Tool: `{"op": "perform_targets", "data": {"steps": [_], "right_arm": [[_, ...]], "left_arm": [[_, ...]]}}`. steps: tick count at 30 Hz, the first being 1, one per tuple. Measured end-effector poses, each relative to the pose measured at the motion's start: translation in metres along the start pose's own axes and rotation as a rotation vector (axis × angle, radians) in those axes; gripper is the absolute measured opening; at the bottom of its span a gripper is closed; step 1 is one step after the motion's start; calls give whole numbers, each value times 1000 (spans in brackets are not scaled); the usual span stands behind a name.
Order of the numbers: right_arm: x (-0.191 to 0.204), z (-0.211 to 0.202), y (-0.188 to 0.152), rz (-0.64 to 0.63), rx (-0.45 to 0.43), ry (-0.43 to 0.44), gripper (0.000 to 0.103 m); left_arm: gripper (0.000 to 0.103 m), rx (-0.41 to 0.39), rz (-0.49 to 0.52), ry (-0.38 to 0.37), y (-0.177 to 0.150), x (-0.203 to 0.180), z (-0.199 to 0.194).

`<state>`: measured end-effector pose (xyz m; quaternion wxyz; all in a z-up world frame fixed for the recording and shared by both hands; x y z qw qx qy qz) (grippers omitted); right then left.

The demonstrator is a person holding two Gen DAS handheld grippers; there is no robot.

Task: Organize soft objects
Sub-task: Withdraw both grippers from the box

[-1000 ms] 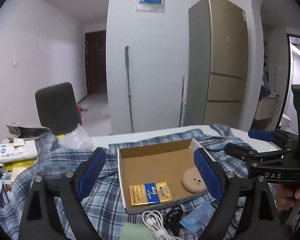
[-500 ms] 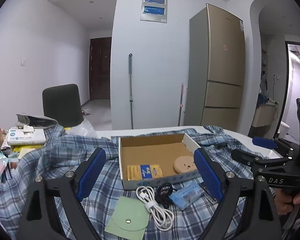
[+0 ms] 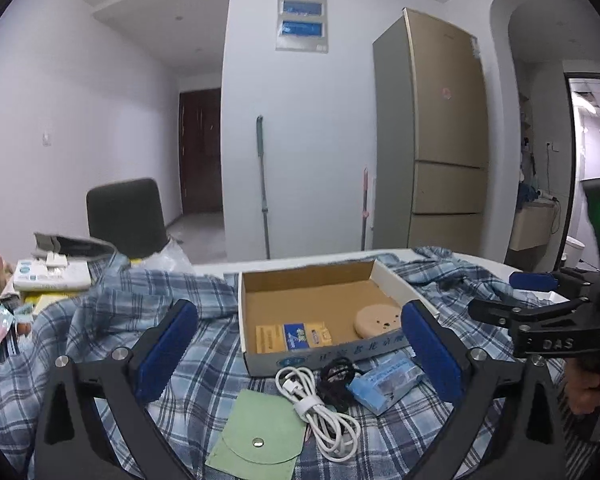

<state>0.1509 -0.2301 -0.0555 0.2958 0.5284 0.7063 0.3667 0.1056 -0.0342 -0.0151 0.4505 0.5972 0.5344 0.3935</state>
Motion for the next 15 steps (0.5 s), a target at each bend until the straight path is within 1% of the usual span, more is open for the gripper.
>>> {"op": "perform_targets", "data": {"steps": [2, 4, 8, 10, 12, 15], "right_arm": [[-5, 2, -1, 14, 23, -8, 87], [-9, 2, -2, 29, 40, -7, 87], [-11, -2, -6, 30, 75, -1, 87], [-9, -2, -11, 15, 107, -4, 86], [-6, -1, -17, 0, 141, 11, 82], [0, 2, -29, -36, 172, -2, 77]], "left_arm": [[103, -10, 16, 1, 0, -3, -2], [103, -5, 22, -4, 0, -4, -2], [103, 15, -6, -12, 0, 2, 2], [103, 17, -19, -15, 0, 5, 2], [103, 17, -22, -16, -1, 5, 2], [103, 23, -18, -12, -2, 6, 3]]}}
Point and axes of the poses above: each gripper's, at about its wrist camera, not at the fingertips, and z roughly the way its jaws point, x to its left, y to its top, the point moved 5 cm from there along z, roughly the way its jaws point, and after that the axes turned 1 degree about -z, right-handed, at the moved point
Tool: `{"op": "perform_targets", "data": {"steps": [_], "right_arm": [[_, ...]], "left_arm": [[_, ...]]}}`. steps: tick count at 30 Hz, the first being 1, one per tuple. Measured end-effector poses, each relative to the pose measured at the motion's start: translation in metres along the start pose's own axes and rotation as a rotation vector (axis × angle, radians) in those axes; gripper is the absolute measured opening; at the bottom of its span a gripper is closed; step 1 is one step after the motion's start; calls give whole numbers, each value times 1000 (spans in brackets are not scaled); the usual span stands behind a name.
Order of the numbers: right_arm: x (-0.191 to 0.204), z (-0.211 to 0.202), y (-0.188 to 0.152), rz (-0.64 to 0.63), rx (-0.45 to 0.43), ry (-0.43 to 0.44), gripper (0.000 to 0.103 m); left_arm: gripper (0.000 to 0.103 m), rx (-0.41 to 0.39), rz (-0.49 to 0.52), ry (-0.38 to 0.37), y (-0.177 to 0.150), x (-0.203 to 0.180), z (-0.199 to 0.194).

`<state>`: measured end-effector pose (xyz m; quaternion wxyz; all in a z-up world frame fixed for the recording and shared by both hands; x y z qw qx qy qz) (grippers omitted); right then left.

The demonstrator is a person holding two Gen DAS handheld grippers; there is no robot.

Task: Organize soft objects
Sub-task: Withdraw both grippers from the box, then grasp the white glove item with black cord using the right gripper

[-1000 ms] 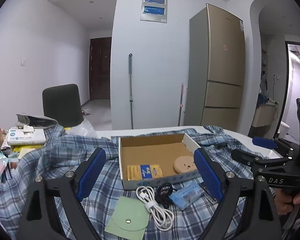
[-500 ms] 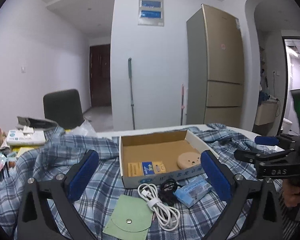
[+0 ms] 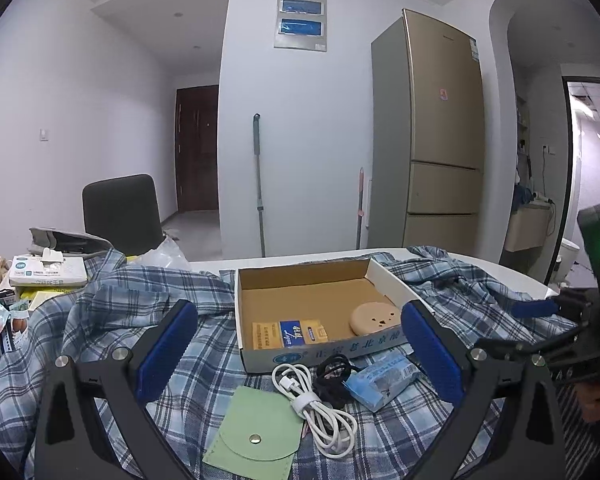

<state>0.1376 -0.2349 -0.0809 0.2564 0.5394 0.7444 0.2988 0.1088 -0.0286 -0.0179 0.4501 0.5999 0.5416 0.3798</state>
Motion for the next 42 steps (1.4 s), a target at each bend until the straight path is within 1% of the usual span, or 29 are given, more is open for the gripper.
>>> {"op": "perform_targets", "data": {"steps": [3, 7, 9, 12, 13, 14, 16, 20, 22, 23, 25, 27, 29, 32, 36, 40, 42], "right_arm": [[5, 8, -9, -8, 46, 25, 75], [5, 18, -15, 0, 102, 46, 69], [6, 24, -19, -1, 132, 70, 64], [11, 34, -25, -16, 182, 85, 55], [11, 38, -28, -19, 201, 83, 50], [12, 42, -31, -17, 217, 84, 47], [11, 48, -34, -8, 244, 96, 45], [7, 51, -37, 10, 259, 88, 43], [8, 51, -38, 4, 258, 81, 40], [8, 51, -38, 0, 258, 76, 37], [9, 51, -39, -7, 258, 64, 35], [8, 53, -37, -1, 258, 62, 31], [5, 53, -37, 12, 252, 63, 28], [-1, 47, -35, 38, 222, 64, 28], [-6, 24, -23, 72, 106, 107, 28], [-3, 0, -7, 33, -25, 80, 28], [0, -4, -1, 12, -62, 74, 28]], "left_arm": [[103, 6, -3, 1, -1, 1, 1], [103, 17, -13, -4, -2, 2, 3], [103, 22, -16, -7, -3, 2, 4], [103, 27, -17, -5, -3, 2, 5], [103, 29, -17, -6, -4, 1, 6], [103, 33, -17, -6, -4, 1, 7], [103, 39, -19, -3, -5, 2, 8], [103, 50, -26, 1, -6, 3, 11], [103, 53, -31, 4, -6, 5, 11], [103, 54, -33, 5, -7, 5, 11], [103, 59, -35, 10, -7, 6, 13], [103, 66, -37, 14, -7, 7, 14], [103, 70, -39, 20, -8, 8, 15], [103, 73, -42, 21, -9, 9, 16], [103, 83, -42, 23, -10, 9, 18], [103, 109, -40, 21, -12, 9, 21], [103, 129, -35, 14, -14, 8, 24]]}}
Point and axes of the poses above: each gripper's, at about its wrist camera, not at the fingertips, and z roughly the way its jaws point, x to its left, y to its top, the point moved 5 cm from there along z, roughly the way its jaws point, and after that the axes turned 1 degree about -z, right-handed, at the moved point
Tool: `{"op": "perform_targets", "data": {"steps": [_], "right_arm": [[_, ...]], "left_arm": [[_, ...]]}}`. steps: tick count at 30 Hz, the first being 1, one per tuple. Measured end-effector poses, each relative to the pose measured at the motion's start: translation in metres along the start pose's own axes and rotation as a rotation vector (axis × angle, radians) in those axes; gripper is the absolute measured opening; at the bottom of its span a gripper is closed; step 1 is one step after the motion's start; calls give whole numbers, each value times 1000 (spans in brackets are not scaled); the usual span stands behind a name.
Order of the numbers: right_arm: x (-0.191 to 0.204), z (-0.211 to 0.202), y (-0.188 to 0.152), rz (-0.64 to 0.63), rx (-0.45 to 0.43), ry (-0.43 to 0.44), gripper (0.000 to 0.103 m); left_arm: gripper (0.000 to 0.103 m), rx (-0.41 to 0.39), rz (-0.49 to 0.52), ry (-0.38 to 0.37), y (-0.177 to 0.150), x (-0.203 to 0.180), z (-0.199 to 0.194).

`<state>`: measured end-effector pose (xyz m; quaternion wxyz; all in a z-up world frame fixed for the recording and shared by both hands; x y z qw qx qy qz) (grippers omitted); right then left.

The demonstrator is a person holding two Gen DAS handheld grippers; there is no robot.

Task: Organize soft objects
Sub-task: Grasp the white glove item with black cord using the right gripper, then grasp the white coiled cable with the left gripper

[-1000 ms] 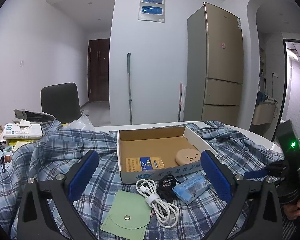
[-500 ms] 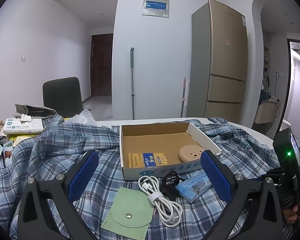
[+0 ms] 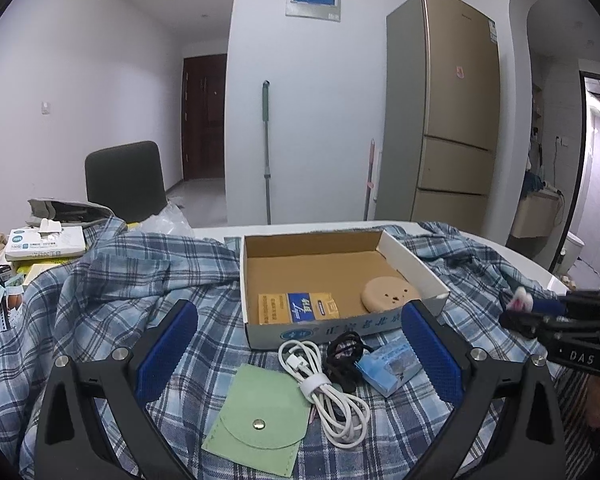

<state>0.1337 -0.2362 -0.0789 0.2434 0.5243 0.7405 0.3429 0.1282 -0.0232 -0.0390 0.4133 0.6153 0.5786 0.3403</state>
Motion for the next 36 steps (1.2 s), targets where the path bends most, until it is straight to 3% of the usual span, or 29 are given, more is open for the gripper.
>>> {"op": "perform_targets", "data": {"steps": [5, 9, 13, 15, 20, 24, 31, 36], "right_arm": [[3, 9, 0, -5, 0, -18, 28], [2, 17, -7, 7, 41, -16, 28], [4, 19, -10, -12, 55, -21, 28], [5, 18, -11, -18, 52, -18, 28], [4, 18, -11, -8, 47, -9, 28], [3, 18, -12, -5, 53, -3, 28], [3, 18, -12, -4, 57, 6, 28], [4, 19, -13, -7, 63, 5, 28]], "left_arm": [[100, 72, 13, 5, -7, -2, 11], [87, 186, 15, 15, -18, -1, 29], [61, 312, 4, 9, -32, 2, 49], [57, 353, -3, 1, -37, 2, 56], [57, 376, 7, -55, -42, -5, 58], [57, 453, 3, -121, -51, -11, 65], [57, 524, 57, -102, -62, -21, 72], [57, 525, 57, -102, -63, -20, 72]]}}
Point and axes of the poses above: each gripper's, at about its wrist camera, not at the fingertips, and z roughly the way its jaws point, x to its left, y to its top, the point moved 5 cm from there along z, roughly the way its jaws point, and after that the axes turned 1 degree about -z, right-handed, at the moved point
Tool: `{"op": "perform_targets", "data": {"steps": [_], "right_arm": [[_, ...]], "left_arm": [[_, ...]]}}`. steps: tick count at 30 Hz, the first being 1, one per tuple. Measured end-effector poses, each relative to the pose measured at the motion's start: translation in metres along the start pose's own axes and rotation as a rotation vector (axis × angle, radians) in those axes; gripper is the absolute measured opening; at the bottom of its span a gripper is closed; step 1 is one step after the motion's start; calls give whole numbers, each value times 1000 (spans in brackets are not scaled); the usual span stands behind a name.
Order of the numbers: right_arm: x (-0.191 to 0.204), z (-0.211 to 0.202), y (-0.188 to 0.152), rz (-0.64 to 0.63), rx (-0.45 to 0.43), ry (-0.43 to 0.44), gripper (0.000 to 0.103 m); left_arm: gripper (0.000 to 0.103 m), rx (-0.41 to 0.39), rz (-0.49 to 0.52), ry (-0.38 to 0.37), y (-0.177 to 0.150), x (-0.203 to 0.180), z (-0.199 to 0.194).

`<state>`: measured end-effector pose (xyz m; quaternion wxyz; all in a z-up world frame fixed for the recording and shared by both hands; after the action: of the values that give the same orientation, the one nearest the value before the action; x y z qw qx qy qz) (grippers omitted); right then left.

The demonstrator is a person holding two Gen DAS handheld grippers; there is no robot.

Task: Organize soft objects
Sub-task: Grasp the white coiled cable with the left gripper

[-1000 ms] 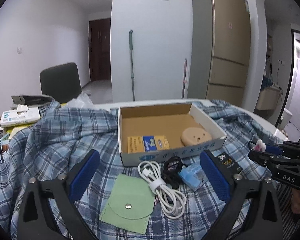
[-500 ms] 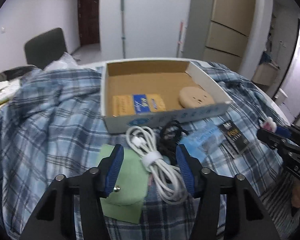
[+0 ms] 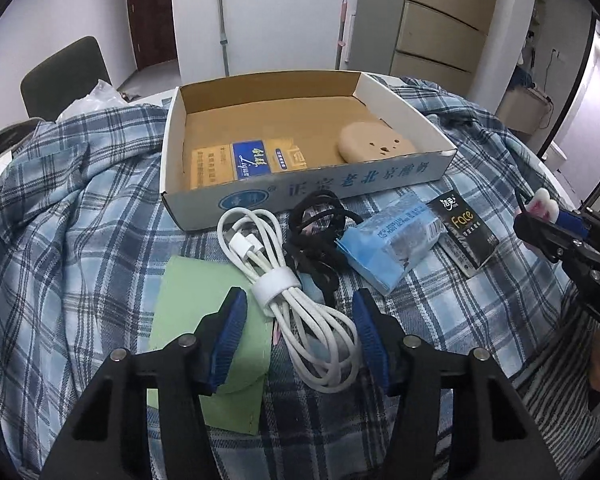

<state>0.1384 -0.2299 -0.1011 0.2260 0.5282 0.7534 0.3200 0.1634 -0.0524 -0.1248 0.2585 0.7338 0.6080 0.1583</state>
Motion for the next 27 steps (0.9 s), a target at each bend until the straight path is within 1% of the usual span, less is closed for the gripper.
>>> {"op": "perform_targets", "data": {"steps": [2, 3, 4, 5, 6, 7, 9, 11, 15, 17, 20, 24, 27], "right_arm": [[0, 1, -1, 1, 3, -2, 28], [0, 1, -1, 0, 5, -1, 28], [0, 2, -1, -1, 8, 1, 28], [0, 2, -1, -2, 12, 1, 28], [0, 3, -1, -2, 13, 0, 28], [0, 3, -1, -3, 13, 0, 28], [0, 2, -1, -3, 11, 0, 28], [0, 3, -1, -4, 11, -1, 28], [0, 3, 0, -3, 11, -1, 28], [0, 2, 0, -3, 11, -1, 28], [1, 1, 0, -4, 6, 1, 28], [1, -6, 1, -3, -32, -1, 28], [2, -16, 4, -11, -79, -4, 28]], "left_arm": [[57, 0, -3, 2, 0, 1, 0], [52, -2, -4, 6, 0, 2, 0], [39, -3, -7, 11, 0, 3, -1], [34, -4, -14, 21, 0, 5, -1], [26, -9, -28, 23, -1, 7, -1], [23, -15, -45, 15, -1, 10, -2], [22, -23, -76, -2, -1, 16, -5], [21, -52, -92, -2, 1, 19, -10], [21, -174, -89, 3, 6, 18, -33], [21, -232, -87, -14, 8, 17, -44], [21, -295, -85, -24, 10, 16, -57], [21, -394, -79, -37, 13, 15, -77], [21, -453, -72, -47, 15, 12, -90]]}}
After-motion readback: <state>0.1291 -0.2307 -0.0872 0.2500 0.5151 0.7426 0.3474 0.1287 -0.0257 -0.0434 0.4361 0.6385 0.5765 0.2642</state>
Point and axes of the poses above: each gripper's, at about its wrist camera, not at the fingertips, and z roughly the way its jaws point, x to its left, y to its top, the point moved 5 cm from there along z, roughly the way its jaws point, and after that the axes turned 1 degree about -z, right-handed, at the moved point
